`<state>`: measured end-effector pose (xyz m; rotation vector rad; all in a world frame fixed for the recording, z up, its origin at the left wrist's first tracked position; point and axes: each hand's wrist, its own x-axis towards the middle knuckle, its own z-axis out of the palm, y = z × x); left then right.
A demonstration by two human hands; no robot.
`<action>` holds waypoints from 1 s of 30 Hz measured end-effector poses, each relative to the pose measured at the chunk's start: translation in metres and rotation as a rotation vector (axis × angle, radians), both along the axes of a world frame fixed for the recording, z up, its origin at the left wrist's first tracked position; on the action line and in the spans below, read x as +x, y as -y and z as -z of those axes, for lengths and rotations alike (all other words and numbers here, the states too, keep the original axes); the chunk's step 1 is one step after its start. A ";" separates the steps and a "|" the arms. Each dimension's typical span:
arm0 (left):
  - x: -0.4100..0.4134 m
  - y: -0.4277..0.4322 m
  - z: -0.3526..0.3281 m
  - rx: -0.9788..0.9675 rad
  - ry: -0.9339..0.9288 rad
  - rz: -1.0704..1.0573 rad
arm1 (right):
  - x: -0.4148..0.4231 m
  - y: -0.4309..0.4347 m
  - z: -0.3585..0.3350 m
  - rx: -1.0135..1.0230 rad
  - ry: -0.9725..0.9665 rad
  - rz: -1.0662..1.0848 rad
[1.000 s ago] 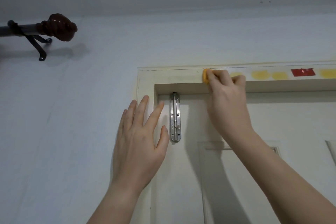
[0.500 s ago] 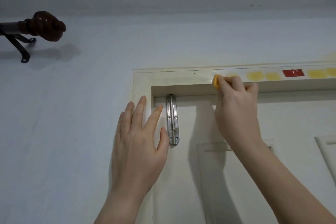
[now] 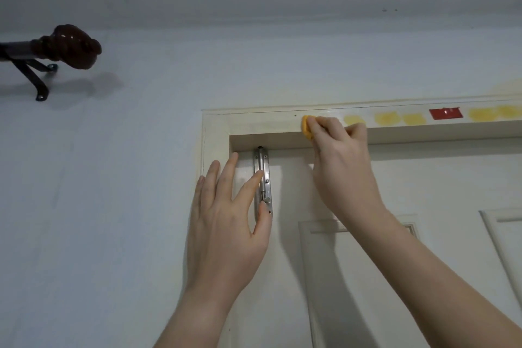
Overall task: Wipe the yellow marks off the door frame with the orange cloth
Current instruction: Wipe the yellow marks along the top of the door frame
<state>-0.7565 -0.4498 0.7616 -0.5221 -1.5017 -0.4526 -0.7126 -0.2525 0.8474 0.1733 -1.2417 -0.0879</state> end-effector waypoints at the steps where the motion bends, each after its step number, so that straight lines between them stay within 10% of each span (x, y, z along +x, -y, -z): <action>1: 0.000 0.000 0.000 0.006 0.002 0.000 | 0.002 -0.002 -0.004 -0.020 0.010 0.003; 30: -0.020 -0.112 0.008 -0.009 0.074 0.019 | 0.025 -0.082 0.003 0.009 0.029 0.027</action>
